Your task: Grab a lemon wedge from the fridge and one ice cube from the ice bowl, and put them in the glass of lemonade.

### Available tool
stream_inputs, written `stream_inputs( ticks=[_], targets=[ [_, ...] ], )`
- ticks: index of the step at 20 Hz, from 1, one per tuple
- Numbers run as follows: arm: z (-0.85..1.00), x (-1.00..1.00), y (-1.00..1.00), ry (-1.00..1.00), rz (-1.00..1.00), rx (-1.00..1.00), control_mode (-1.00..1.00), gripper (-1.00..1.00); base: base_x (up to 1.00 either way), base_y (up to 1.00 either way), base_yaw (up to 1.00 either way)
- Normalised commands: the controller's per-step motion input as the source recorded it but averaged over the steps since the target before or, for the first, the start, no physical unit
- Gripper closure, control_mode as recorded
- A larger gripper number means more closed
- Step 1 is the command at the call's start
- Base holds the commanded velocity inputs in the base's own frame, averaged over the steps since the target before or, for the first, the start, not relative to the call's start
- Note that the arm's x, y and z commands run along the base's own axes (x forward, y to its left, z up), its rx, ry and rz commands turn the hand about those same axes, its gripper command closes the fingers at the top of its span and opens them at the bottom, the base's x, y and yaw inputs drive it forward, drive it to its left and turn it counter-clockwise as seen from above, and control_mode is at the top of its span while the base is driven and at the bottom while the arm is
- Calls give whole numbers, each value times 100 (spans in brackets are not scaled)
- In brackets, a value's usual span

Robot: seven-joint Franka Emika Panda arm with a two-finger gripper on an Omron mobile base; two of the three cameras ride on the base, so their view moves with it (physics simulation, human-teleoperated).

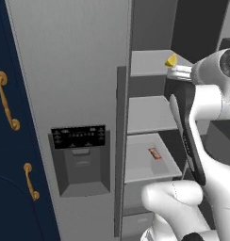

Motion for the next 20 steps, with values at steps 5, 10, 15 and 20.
stream_inputs(
  ticks=[5, 10, 15, 20],
  targets=[
    [36, 39, -6, 5, 0, 1, -100, -100, 0, 0, 0],
    [2, 65, -4, 8, 0, 0, -100, -100, 0, 0, 0],
    [-8, 80, -4, 7, 0, -1, -100, -100, 0, 0, 0],
    [-19, 69, -26, 0, 0, -1, -100, -100, 0, 0, 0]
  ],
)
